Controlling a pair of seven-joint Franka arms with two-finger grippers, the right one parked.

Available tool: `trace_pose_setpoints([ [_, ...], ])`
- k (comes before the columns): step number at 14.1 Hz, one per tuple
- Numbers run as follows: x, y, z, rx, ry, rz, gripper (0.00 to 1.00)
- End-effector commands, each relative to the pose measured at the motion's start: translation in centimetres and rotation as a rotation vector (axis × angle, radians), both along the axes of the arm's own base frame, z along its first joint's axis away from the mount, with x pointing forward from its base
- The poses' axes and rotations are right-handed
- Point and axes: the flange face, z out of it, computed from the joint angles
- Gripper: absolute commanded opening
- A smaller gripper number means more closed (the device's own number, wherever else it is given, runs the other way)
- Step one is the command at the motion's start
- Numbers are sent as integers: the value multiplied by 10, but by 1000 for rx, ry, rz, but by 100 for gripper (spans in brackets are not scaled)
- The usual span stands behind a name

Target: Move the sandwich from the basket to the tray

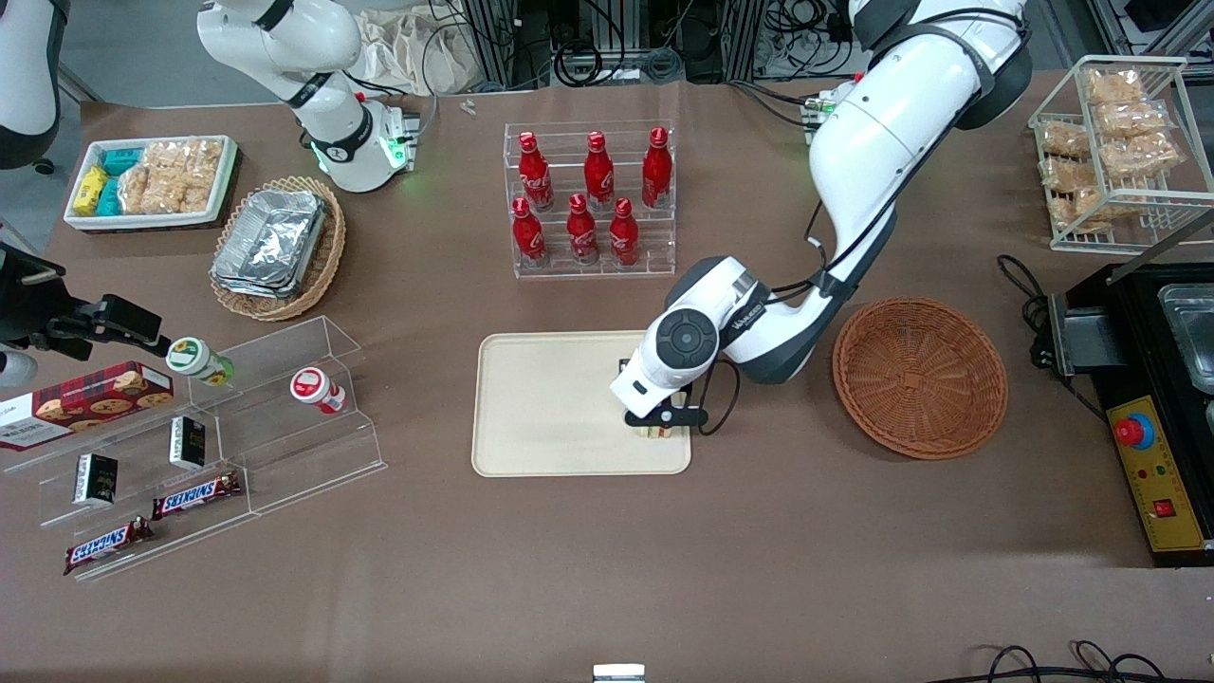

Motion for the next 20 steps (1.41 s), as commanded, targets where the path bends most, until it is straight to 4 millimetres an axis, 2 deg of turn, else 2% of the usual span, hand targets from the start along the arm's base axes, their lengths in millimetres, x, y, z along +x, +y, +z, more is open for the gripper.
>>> trace_pose_setpoints([
  [1,2,-4,4,5,-23,5,100],
  [4,9,0,16,-1,-39,15,100],
  [6,18,1,41,-14,-71,29,100],
  [7,24,9,61,-8,-92,36,100],
  [8,32,24,83,8,-104,54,100],
  [9,40,45,115,29,-118,72,100],
  [11,55,99,172,64,-121,148,100],
  [13,59,146,227,92,-159,202,100],
  [14,68,176,248,78,-176,257,100],
  [16,76,215,276,21,-185,266,100],
  [17,73,227,286,28,-183,250,100],
  [20,81,286,299,47,-183,282,100],
])
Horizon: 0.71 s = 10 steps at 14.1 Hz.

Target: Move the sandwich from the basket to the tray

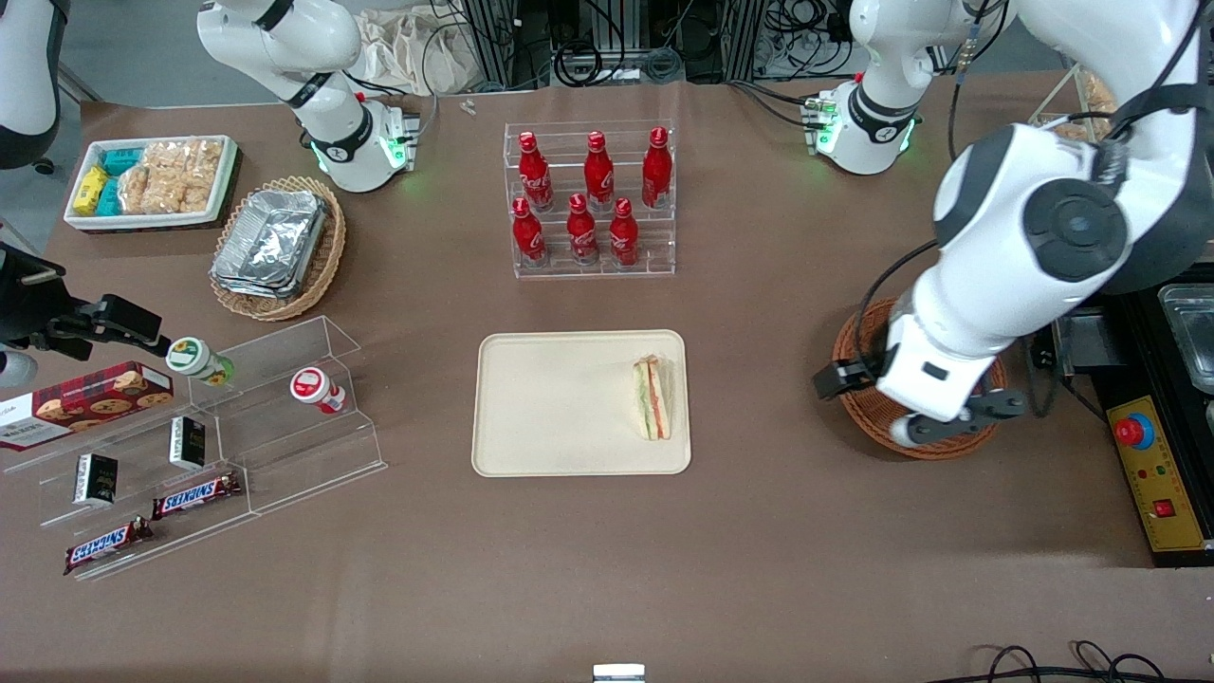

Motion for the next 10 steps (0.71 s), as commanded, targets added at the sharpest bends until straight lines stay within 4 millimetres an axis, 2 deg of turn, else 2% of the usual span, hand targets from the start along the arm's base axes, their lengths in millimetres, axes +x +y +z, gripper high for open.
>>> trace_pose_setpoints([
  [1,-6,47,6,9,22,-45,100],
  [3,-11,84,12,34,44,-121,100],
  [4,-13,116,16,49,58,-152,100],
  [6,-21,158,15,25,105,-220,100],
  [8,-34,183,18,48,111,-275,100],
  [10,-31,189,16,58,112,-287,100],
])
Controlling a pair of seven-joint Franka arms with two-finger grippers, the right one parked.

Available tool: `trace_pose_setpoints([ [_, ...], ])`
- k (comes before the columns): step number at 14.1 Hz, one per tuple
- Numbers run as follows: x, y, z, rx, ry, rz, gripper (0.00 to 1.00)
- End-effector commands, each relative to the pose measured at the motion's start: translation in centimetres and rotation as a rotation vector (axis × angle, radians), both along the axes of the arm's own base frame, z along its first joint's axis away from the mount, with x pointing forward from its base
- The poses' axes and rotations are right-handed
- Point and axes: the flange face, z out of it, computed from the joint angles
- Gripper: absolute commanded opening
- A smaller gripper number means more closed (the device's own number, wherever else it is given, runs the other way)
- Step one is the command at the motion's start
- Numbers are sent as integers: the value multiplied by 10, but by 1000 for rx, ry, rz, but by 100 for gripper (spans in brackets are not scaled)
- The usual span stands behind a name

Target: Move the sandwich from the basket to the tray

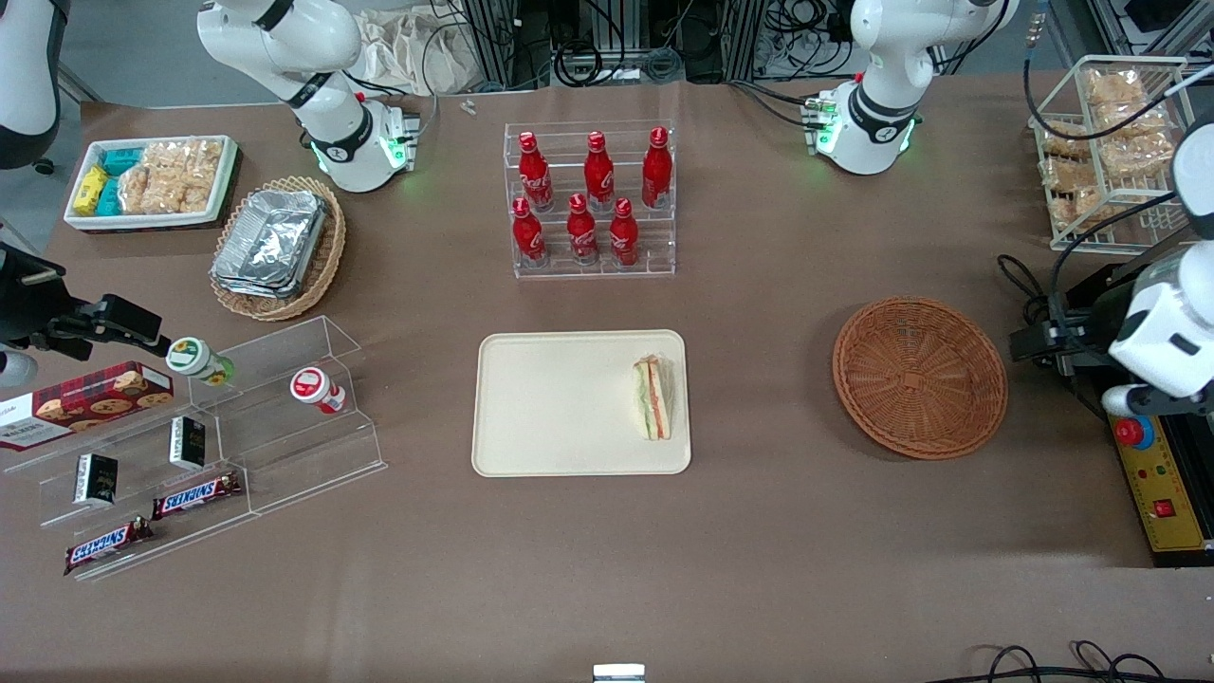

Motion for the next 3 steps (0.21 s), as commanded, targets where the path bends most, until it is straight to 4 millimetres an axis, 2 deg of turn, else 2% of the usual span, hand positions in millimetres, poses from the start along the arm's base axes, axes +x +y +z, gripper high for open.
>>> trace_pose_setpoints([
  [1,-4,-6,5,4,-1,-34,100],
  [3,7,-8,10,40,-21,-46,100],
])
